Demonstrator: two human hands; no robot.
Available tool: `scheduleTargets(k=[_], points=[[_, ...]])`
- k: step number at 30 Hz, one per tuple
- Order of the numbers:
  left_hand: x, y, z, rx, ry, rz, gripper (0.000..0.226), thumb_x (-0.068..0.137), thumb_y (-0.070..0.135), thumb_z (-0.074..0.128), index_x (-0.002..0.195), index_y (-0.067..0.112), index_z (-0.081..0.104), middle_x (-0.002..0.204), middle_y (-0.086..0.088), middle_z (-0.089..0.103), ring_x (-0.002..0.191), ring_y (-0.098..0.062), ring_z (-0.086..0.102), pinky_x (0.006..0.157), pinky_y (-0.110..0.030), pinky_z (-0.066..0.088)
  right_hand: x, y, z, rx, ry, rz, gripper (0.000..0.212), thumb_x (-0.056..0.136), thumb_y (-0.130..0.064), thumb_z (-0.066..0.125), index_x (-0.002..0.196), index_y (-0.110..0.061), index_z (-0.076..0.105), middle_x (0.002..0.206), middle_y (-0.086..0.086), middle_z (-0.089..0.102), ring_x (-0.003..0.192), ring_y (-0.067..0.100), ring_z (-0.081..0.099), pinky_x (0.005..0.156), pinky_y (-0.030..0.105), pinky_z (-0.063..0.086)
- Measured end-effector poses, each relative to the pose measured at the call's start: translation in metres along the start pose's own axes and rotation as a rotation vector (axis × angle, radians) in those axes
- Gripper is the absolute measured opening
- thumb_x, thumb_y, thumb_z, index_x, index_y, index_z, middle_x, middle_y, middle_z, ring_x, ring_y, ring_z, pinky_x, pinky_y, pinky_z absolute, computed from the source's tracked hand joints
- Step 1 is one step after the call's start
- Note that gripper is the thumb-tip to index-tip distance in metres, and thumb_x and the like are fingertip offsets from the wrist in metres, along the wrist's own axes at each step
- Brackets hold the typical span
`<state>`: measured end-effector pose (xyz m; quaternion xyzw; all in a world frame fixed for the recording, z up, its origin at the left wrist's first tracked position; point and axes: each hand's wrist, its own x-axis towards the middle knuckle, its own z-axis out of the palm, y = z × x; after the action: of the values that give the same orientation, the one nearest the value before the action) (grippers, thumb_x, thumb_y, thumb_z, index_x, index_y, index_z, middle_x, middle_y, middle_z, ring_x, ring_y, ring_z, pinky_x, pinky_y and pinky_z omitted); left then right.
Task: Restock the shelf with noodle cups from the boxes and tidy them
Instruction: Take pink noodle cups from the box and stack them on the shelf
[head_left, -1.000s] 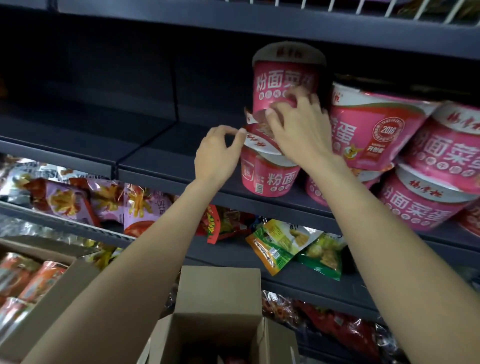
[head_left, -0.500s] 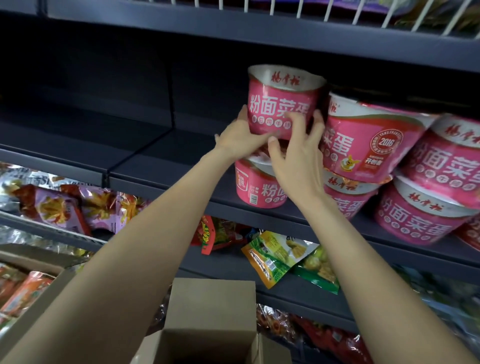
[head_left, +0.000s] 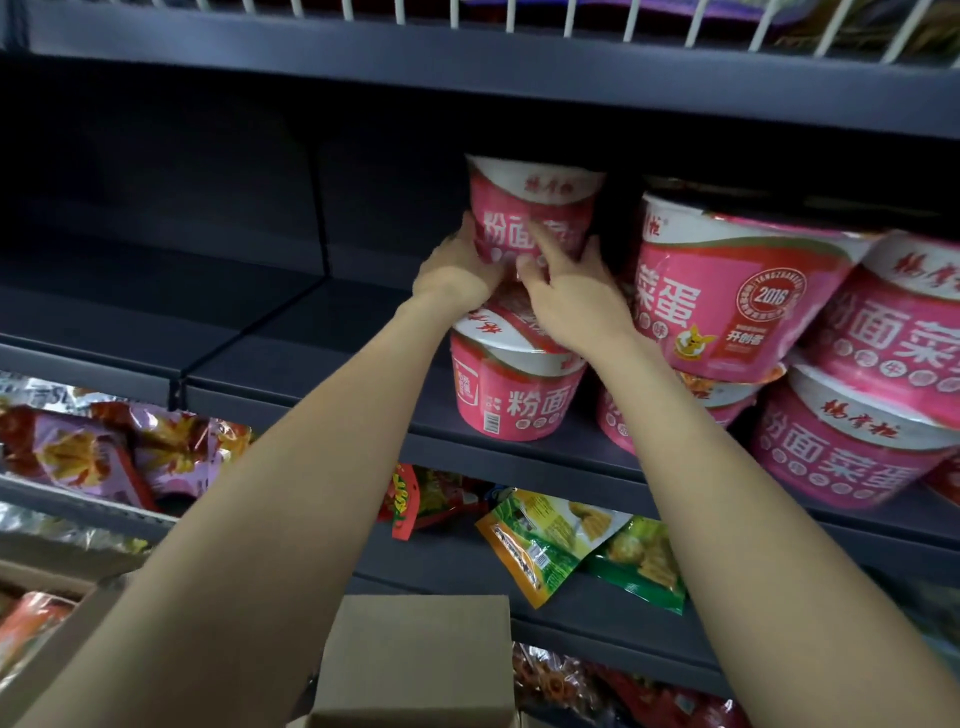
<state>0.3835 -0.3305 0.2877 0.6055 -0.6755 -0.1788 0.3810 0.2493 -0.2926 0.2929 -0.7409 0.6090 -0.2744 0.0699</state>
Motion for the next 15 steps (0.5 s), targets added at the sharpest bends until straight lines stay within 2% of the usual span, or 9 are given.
scheduleTargets(k=[2, 4, 7, 9, 12, 15], points=[[-0.004, -0.003, -0.001, -0.017, 0.038, 0.001, 0.051, 0.095, 0.047, 0.044, 0.142, 0.03, 0.036, 0.13, -0.002, 0.056, 0.105, -0.018, 0.057, 0.085, -0.033, 0.049, 0.013, -0.001, 0.005, -0.094, -0.044, 0.077, 0.05, 0.102, -0.049, 0.019, 0.149, -0.046, 0.003, 0.157, 0.021, 0.005, 0.143, 0.039, 0.016, 0.113, 0.047, 0.019], [-0.021, -0.013, -0.006, -0.091, 0.103, 0.052, 0.048, 0.093, 0.043, 0.048, 0.14, 0.032, 0.042, 0.132, -0.001, 0.055, 0.112, -0.017, 0.055, 0.09, -0.035, 0.048, 0.023, 0.0, 0.011, -0.178, -0.084, 0.128, 0.052, 0.101, -0.048, 0.017, 0.149, -0.045, -0.004, 0.157, 0.022, 0.004, 0.143, 0.04, 0.014, 0.113, 0.05, 0.018], [-0.058, -0.03, -0.01, -0.124, 0.141, 0.185, 0.045, 0.086, 0.045, 0.054, 0.129, 0.032, 0.054, 0.12, 0.003, 0.059, 0.111, -0.012, 0.054, 0.093, -0.031, 0.045, 0.034, -0.001, 0.014, -0.236, -0.142, 0.168, 0.054, 0.102, -0.046, 0.019, 0.15, -0.042, -0.005, 0.16, 0.011, 0.0, 0.145, 0.036, 0.01, 0.113, 0.051, 0.016], [-0.081, -0.037, -0.008, -0.071, 0.115, 0.261, 0.037, 0.088, 0.045, 0.057, 0.123, 0.032, 0.058, 0.12, 0.008, 0.058, 0.116, -0.009, 0.048, 0.095, -0.026, 0.038, 0.032, -0.001, 0.015, -0.251, -0.162, 0.12, 0.054, 0.102, -0.043, 0.021, 0.152, -0.035, 0.002, 0.161, 0.0, -0.001, 0.147, 0.029, 0.006, 0.115, 0.05, 0.013], [-0.095, -0.041, -0.007, -0.01, 0.111, 0.291, 0.038, 0.089, 0.047, 0.057, 0.123, 0.03, 0.06, 0.133, 0.009, 0.052, 0.128, -0.007, 0.039, 0.099, -0.023, 0.029, 0.01, -0.003, 0.014, -0.199, -0.08, 0.002, 0.05, 0.103, -0.035, 0.022, 0.152, -0.026, 0.02, 0.16, -0.005, 0.012, 0.147, 0.022, 0.008, 0.118, 0.048, 0.014], [-0.108, -0.039, -0.015, 0.05, 0.224, 0.345, 0.039, 0.091, 0.045, 0.055, 0.125, 0.026, 0.059, 0.134, 0.006, 0.053, 0.125, -0.01, 0.044, 0.1, -0.024, 0.031, -0.033, -0.011, 0.004, -0.083, 0.096, -0.123, 0.043, 0.103, -0.031, 0.027, 0.134, -0.018, 0.053, 0.149, 0.0, 0.04, 0.137, 0.022, 0.032, 0.109, 0.035, 0.028]])
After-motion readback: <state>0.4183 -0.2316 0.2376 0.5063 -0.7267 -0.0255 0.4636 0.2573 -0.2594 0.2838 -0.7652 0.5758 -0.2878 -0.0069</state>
